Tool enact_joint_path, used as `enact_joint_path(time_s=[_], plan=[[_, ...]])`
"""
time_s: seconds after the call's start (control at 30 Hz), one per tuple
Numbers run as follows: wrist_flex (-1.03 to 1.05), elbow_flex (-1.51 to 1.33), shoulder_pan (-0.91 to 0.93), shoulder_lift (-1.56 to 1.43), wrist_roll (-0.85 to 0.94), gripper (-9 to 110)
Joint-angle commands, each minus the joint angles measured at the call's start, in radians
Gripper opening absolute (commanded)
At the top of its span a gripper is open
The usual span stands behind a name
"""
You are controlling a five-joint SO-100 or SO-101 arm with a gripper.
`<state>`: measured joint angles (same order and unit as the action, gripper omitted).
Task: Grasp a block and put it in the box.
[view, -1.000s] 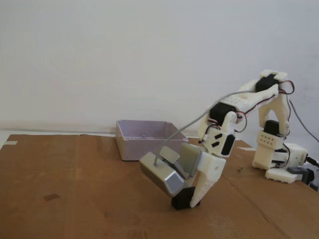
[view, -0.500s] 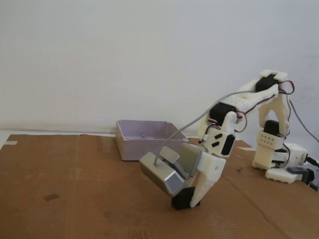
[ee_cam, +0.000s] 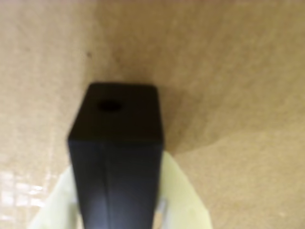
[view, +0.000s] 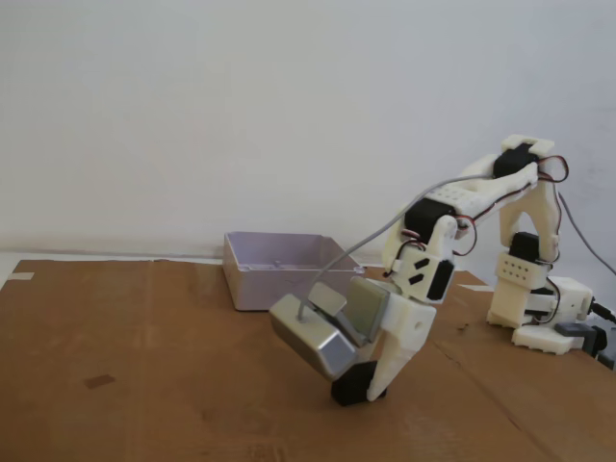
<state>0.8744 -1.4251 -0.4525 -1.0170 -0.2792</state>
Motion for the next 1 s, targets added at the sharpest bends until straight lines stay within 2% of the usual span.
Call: enact_joint_path(time_s=[0.0,0.97], plan=[[-0.017,0.011,-0.025,0.006,-0.009,0],[-0.015,-0.032,-0.026,-0.124,-0.046,0]])
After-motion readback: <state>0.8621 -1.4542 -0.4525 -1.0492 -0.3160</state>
